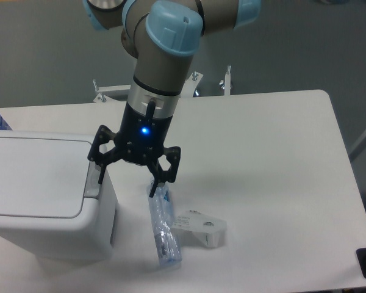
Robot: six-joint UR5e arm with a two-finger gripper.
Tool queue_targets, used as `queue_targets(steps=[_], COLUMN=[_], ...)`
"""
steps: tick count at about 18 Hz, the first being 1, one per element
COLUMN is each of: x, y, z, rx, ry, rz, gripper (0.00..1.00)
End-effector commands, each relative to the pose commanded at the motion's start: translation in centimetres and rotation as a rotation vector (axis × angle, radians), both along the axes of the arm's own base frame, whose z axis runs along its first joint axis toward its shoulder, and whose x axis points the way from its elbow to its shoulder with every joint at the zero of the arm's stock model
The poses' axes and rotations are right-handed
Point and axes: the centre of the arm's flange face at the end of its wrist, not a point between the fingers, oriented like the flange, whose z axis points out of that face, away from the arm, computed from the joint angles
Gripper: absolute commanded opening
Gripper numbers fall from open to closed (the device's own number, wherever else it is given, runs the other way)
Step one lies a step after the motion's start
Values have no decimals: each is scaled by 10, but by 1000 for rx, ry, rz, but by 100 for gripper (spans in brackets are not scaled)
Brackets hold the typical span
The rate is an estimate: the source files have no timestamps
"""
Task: Open the trash can
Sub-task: 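Lower the gripper fingers onto the lid's raised tab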
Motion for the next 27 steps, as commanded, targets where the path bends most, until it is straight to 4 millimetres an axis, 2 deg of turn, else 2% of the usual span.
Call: queue_targets(steps=[10,15,17,27], x=[7,10,15,15], y=[-5,-5,-3,-3], z=[11,-1,-2,0], rx=[12,-5,-5,-2], ry=[11,-5,-3,-2], rz=[-3,-5,-15,-15], gripper=[100,100,100,100])
